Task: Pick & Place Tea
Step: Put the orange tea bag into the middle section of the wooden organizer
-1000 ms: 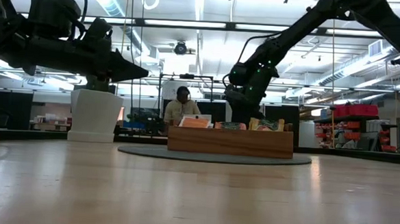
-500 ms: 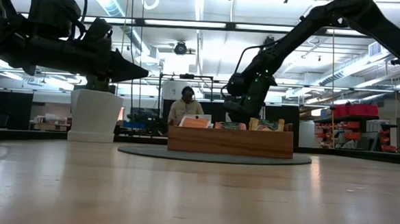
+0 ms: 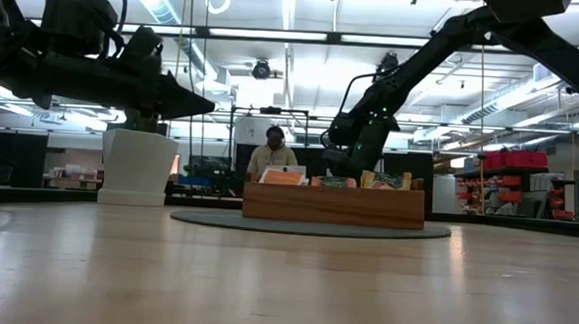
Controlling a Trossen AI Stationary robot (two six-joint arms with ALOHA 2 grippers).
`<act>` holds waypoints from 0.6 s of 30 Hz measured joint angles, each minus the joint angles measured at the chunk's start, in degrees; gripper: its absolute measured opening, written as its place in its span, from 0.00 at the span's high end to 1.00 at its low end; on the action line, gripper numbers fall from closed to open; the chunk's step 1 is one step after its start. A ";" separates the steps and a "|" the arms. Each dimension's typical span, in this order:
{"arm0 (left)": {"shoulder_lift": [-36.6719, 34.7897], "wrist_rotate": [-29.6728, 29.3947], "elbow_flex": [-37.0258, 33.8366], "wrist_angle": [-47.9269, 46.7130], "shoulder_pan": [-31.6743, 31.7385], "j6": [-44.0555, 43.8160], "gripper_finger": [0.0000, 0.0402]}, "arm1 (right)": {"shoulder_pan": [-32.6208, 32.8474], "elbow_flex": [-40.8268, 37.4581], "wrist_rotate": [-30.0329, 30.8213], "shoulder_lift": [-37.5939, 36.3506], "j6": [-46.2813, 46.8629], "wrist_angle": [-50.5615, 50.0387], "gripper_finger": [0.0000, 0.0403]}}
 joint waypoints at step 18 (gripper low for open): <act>0.00 -0.02 0.00 -1.71 0.00 0.44 0.79 | 2.30 0.20 3.94 0.25 -3.82 3.68 0.99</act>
